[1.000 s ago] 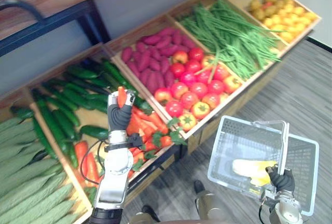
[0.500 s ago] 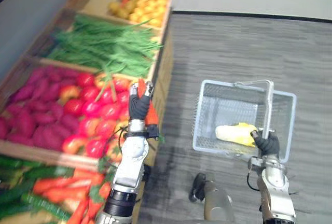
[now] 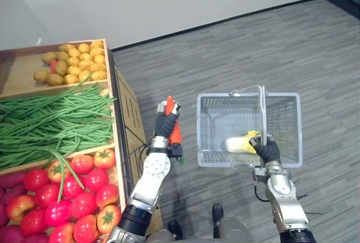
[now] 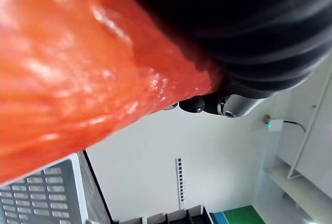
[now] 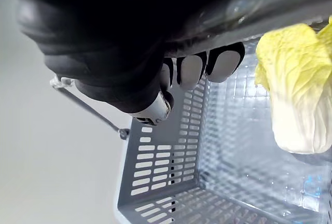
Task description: Pick vegetable in the basket
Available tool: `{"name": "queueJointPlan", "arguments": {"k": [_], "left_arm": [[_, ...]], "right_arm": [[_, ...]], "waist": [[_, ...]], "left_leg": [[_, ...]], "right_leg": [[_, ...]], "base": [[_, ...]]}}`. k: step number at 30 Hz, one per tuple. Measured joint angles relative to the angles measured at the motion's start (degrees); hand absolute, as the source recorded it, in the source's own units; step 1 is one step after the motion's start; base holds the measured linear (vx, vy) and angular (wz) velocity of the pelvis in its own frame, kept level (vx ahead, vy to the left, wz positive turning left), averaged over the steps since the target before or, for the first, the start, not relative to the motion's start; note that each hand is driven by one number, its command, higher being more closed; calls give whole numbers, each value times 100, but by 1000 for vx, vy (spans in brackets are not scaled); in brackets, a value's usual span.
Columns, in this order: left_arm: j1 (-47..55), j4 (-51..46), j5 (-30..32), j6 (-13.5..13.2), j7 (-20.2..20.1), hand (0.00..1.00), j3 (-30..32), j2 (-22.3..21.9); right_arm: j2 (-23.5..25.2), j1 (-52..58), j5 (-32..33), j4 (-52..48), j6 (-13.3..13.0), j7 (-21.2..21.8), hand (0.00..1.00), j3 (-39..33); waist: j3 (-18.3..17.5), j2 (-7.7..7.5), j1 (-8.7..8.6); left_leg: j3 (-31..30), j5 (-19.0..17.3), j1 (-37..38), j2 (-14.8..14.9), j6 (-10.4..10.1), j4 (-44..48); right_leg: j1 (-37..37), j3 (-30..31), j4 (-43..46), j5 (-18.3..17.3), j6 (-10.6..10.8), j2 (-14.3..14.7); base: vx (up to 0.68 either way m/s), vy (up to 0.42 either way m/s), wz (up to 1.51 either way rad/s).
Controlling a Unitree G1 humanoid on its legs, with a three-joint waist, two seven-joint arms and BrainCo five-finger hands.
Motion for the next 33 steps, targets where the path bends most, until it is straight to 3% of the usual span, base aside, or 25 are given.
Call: {"name": "queueJointPlan", "arguments": {"k": [10, 19, 24, 25, 33], "left_arm": [[40, 964, 341, 218, -163, 100, -27, 197], [-13, 1735, 1323, 366, -529, 100, -594, 268], [-287, 2028, 1842, 422, -531, 100, -775, 293], [-346, 2060, 1924, 422, -531, 0, -797, 294], [-508, 2490, 2446, 592, -531, 0, -820, 284]], "right_arm": [[40, -7, 689, -4, -2, 539, 100, 576], [34, 164, 1700, -520, -2, 998, 100, 1439], [32, 184, 1925, -541, -3, 1127, 100, 1717], [26, 198, 1925, -541, -3, 1131, 100, 1774], [18, 258, 1912, -541, -1, 1187, 100, 2040]], "waist": [[-68, -54, -10], [-189, -255, -85], [-196, -265, -139], [-196, -266, -142], [-197, -267, -291]], "left_leg": [[-13, 1, 37, 6, -2, -192], [-49, 1, -61, -16, -1, -223], [-66, 1, -65, -17, -1, -226], [-72, 1, -66, -17, -1, -226], [-131, 1, -102, -18, -1, -224]], "right_leg": [[71, 63, -342, 138, -30, 68], [78, 68, -592, 309, -13, 59], [77, 54, -592, 309, -13, 57], [78, 49, -592, 309, -13, 57], [62, -4, -594, 309, -13, 54]], "base": [[-6, 0, -4], [-36, -5, 0], [0, 0, 0], [0, 0, 0], [-9, -2, 2]]}}
